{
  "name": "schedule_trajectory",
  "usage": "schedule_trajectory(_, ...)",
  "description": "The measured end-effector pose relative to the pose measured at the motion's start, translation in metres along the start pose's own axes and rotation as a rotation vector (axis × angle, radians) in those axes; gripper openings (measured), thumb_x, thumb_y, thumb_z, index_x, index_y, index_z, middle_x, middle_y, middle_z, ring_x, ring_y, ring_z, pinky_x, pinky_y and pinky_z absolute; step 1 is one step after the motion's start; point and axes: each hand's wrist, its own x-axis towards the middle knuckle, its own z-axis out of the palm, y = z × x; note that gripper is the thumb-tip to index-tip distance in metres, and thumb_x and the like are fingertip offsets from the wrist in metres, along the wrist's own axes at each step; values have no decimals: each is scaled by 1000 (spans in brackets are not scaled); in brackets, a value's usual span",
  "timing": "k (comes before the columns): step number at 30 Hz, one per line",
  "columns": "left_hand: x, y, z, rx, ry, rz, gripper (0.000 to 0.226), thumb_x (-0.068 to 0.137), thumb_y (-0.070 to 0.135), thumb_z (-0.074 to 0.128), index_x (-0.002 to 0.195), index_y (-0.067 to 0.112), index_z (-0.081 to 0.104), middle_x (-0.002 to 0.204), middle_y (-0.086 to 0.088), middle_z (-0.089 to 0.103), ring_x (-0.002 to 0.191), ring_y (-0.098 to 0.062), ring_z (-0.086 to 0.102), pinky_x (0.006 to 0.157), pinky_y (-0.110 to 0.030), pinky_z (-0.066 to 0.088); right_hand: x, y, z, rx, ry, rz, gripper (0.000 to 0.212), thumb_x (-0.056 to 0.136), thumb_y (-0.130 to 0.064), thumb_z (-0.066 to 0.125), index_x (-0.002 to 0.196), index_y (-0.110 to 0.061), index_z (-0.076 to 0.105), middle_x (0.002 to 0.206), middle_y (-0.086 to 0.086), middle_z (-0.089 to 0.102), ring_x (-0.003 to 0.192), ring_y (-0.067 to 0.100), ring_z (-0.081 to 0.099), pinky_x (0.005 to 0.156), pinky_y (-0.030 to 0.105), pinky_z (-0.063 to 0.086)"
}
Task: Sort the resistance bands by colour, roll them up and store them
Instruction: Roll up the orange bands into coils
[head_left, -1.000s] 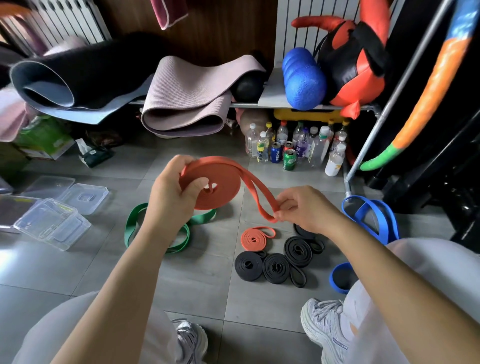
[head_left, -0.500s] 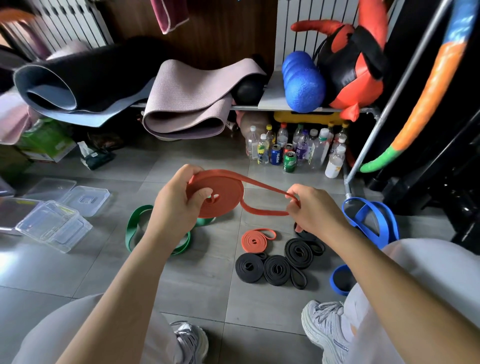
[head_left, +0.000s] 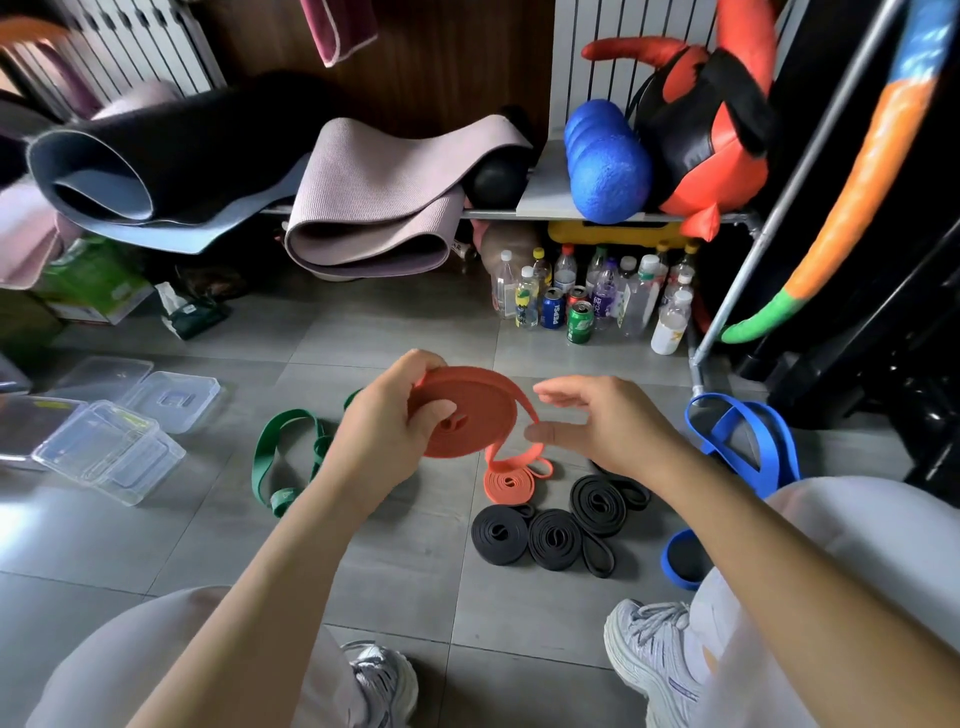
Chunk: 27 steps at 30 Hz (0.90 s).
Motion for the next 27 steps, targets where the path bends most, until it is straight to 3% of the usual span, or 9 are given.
schedule_trajectory(2, -3, 5, 5, 15, -44, 11, 24, 87, 12, 62, 108, 21, 54, 82, 8, 58, 76, -17, 54, 65, -23, 41, -2, -8, 1, 174, 41, -59, 63, 63, -46, 73, 119, -19, 64, 111, -6, 69, 90, -12, 59, 92, 13, 44)
schedule_trajectory(4, -5, 9, 10, 20, -75, 23, 24, 88, 13, 61, 109, 22, 54, 86, 6, 59, 78, -17, 55, 68, -25, 45, -3, -11, 4, 258, 71, -69, 49, 68, -33, 77, 114, -20, 67, 105, -7, 71, 85, -16, 59, 89, 7, 44)
schedule_trajectory(8, -7, 10, 15, -11, -103, 42, 22, 87, 13, 61, 106, 23, 54, 83, 12, 58, 77, -15, 55, 71, -26, 47, -1, -9, 7, 342, 62, -87, 28, 72, -20, 78, 99, -27, 72, 91, -7, 74, 85, 4, 69, 89, 28, 53)
schedule_trajectory(12, -4, 7, 16, -87, -121, 14, 22, 86, 17, 64, 95, 33, 52, 82, 18, 59, 76, -3, 57, 68, -20, 47, 2, -7, 5, 407, 50, -85, 31, 69, -24, 76, 98, -16, 73, 89, -4, 73, 82, 4, 69, 84, 24, 54)
schedule_trajectory(15, -4, 9, 17, -268, -91, -11, 14, 84, 26, 59, 86, 40, 57, 81, 14, 65, 75, -6, 61, 67, -20, 49, 1, -6, 6, 423, 30, -88, 20, 73, -15, 76, 92, -20, 73, 83, -9, 72, 80, 3, 69, 82, 22, 54)
schedule_trajectory(19, -5, 11, 21, -268, -56, -38, 27, 90, 11, 57, 81, 37, 57, 77, 14, 62, 68, 0, 55, 64, -18, 45, 0, -7, 7, 415, 23, -87, 22, 75, -14, 75, 97, -13, 73, 87, -1, 74, 82, 9, 71, 85, 30, 55)
schedule_trajectory(22, -5, 12, 23, -246, -72, -40, 23, 92, 14, 55, 82, 35, 55, 75, 11, 60, 65, 0, 53, 60, -16, 43, 0, -7, 6, 414, 43, -85, 21, 76, -13, 75, 96, -15, 74, 87, -1, 74, 82, 9, 71, 86, 34, 55)
schedule_trajectory(25, -6, 11, 27, -244, -109, -29, 5, 92, 26, 54, 90, 30, 56, 78, 13, 60, 69, 1, 54, 62, -12, 43, 0, -7, 5, 404, 81, -89, 18, 76, -12, 75, 90, -23, 73, 85, -1, 75, 83, 13, 71, 87, 39, 54)
schedule_trajectory(27, -7, 10, 28, -236, -101, -32, 11, 88, 31, 50, 95, 28, 58, 82, 14, 61, 75, -1, 55, 67, -14, 44, 0, -7, 5, 411, 96, -76, 19, 77, -12, 74, 86, -29, 72, 84, -2, 75, 84, 16, 71, 88, 41, 53)
